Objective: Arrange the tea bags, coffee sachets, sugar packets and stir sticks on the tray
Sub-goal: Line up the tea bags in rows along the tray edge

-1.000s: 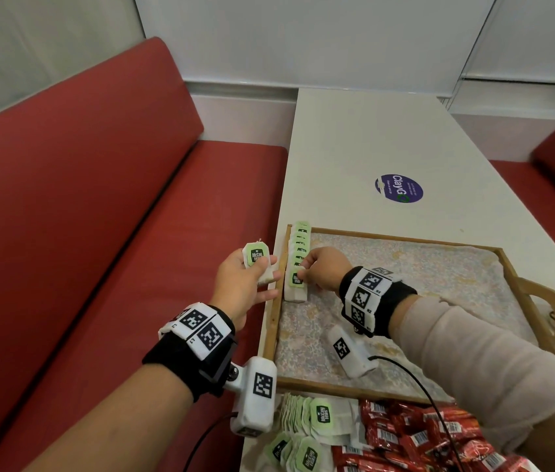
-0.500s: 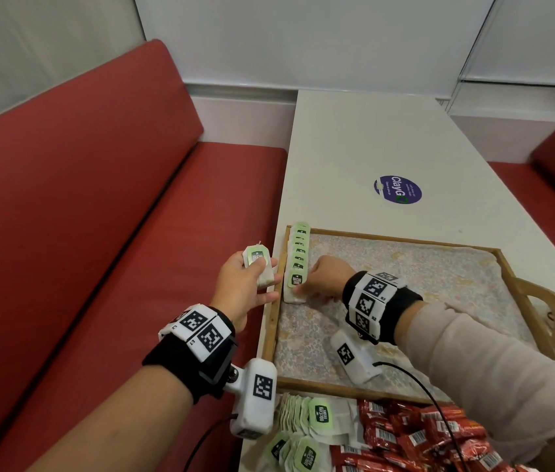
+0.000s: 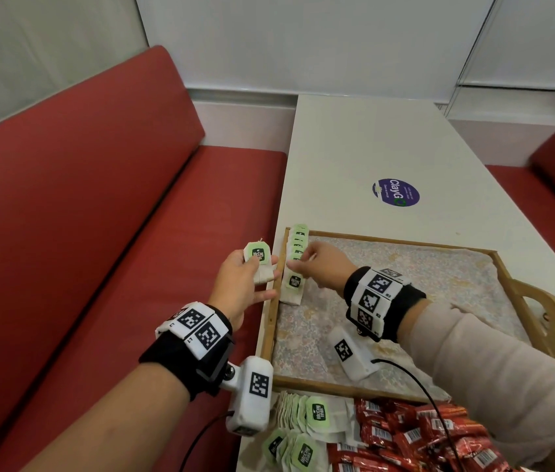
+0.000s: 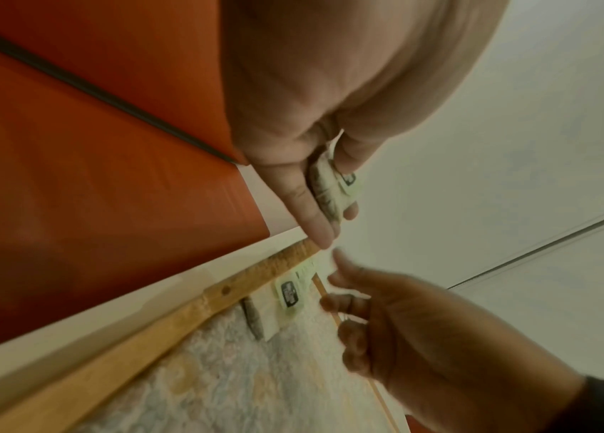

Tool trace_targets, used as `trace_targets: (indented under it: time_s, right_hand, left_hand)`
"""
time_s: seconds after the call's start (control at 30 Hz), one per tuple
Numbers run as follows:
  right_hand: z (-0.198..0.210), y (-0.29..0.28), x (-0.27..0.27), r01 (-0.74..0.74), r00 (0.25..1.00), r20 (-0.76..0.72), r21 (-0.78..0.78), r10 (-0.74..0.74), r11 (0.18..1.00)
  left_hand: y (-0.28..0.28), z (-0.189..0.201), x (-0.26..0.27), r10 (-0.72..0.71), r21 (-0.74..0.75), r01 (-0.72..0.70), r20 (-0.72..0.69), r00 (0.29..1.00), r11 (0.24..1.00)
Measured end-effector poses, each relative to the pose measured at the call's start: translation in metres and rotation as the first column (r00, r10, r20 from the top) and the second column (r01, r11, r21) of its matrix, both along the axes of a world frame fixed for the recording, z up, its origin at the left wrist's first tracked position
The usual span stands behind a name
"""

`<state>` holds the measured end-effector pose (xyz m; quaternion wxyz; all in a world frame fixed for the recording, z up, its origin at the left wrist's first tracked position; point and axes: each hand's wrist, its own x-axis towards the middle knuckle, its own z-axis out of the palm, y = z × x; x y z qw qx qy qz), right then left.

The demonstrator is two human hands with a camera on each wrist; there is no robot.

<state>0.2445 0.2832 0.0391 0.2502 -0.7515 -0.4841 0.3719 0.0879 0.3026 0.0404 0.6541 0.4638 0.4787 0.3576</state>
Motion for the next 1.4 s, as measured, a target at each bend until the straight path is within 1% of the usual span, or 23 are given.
trace_targets:
  time_s: [0.03,0.1,0.13,0.2,0.3,0.43,0.53,0.63,0.73,0.93,1.1,1.2,1.3,1.4]
  right_hand:
    - [0.003,0.0,0.0,0.028,0.997,-0.076,0.085,-0.021,0.996]
    - [0.013,-0.003,-0.002,0.032,0.979,-0.201,0.204,0.01,0.978]
    - [0.016,-0.004,-0.003,0.009,0.976,-0.215,0.239,0.044,0.971]
    - [0.021,-0.006,-0.005,-0.046,0.977,-0.185,0.297,0.105,0.954]
    - [0.019,-0.007,-0.005,-0.064,0.98,-0.156,0.327,0.12,0.943]
    - [0.011,-0.009,0.004,-0.031,0.989,-0.131,0.268,0.069,0.963]
    - [0.003,-0.015,0.011,-0.027,0.989,-0.141,0.148,0.048,0.989]
    - [-0.004,-0.021,0.013,-0.076,0.986,-0.144,0.014,0.077,0.997]
    - [-0.011,-0.022,0.01,-0.135,0.983,-0.137,-0.073,0.124,0.988]
    - [-0.019,-0.015,0.005,-0.112,0.988,-0.12,-0.105,0.099,0.988]
    - [-0.023,-0.005,0.003,-0.076,0.997,0.017,-0.098,0.078,0.992]
    - [-0.024,-0.001,0.003,-0.067,0.994,0.08,-0.088,0.075,0.994]
    - [-0.025,0.0,0.003,-0.058,0.991,0.112,-0.106,0.07,0.993]
    - [-0.026,0.0,0.002,-0.063,0.988,0.134,-0.106,0.077,0.992]
  left_hand:
    - [0.0,0.0,0.001,-0.009,0.019,0.009,-0.018,1.0,1.0]
    - [0.0,0.0,0.003,-0.026,0.048,0.029,-0.061,0.998,0.998]
    - [0.0,-0.001,0.003,-0.035,0.065,0.04,-0.08,0.996,0.997]
    - [-0.002,-0.001,0.006,-0.055,0.1,0.064,-0.097,0.994,0.993]
    - [-0.004,-0.001,0.008,-0.084,0.149,0.105,-0.142,0.986,0.983]
    - [-0.004,-0.009,0.009,-0.05,0.194,0.089,-0.198,0.979,0.977]
    - [-0.004,-0.013,0.009,0.0,0.194,0.044,-0.218,0.976,0.98]
    - [-0.005,-0.014,0.008,0.015,0.189,0.033,-0.246,0.969,0.981]
    - [-0.006,-0.014,0.007,0.013,0.187,0.039,-0.267,0.963,0.982]
    - [-0.006,-0.016,0.008,0.001,0.17,0.045,-0.265,0.964,0.984]
    - [-0.008,-0.015,0.004,0.034,0.208,0.021,-0.258,0.965,0.978]
    - [-0.01,-0.007,0.0,0.059,0.21,-0.018,-0.193,0.979,0.977]
    - [-0.012,0.003,-0.004,-0.005,0.114,0.019,-0.125,0.992,0.993]
    - [-0.014,0.009,-0.006,-0.144,0.029,0.15,-0.146,0.979,0.988]
